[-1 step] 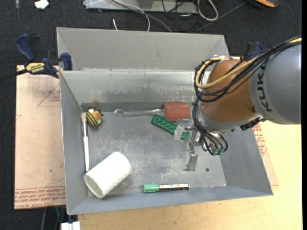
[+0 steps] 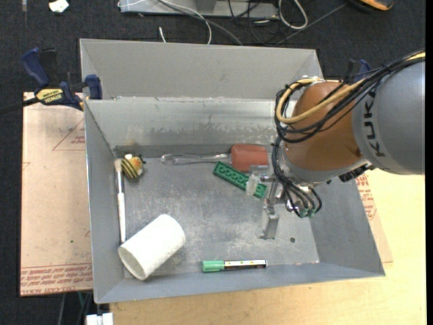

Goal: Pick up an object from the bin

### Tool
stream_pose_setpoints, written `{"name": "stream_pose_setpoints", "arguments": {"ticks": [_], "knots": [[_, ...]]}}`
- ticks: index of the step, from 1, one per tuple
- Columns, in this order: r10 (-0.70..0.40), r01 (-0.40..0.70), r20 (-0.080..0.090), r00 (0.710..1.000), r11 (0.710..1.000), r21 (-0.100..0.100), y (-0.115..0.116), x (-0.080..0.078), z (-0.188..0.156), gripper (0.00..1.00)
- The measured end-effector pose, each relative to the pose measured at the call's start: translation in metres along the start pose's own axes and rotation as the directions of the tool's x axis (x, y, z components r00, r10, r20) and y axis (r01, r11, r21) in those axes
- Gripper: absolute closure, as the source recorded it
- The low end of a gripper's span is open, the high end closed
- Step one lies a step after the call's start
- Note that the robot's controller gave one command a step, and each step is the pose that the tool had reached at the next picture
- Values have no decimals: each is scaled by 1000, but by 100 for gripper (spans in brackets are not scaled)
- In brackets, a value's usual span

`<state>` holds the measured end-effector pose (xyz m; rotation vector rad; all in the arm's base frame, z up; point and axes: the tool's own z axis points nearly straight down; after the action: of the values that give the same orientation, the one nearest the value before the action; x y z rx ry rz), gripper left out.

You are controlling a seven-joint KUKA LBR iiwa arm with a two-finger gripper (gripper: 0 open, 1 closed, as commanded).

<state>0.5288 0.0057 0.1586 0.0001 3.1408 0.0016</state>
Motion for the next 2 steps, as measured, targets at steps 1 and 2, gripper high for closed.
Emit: {"name": "stream_pose_setpoints", "arguments": {"ticks": [1, 2], "knots": [[111, -111, 8, 994, 994, -2, -4, -91, 77, 0], [142, -142, 8, 990, 990, -3, -5, -106, 59, 0]]}}
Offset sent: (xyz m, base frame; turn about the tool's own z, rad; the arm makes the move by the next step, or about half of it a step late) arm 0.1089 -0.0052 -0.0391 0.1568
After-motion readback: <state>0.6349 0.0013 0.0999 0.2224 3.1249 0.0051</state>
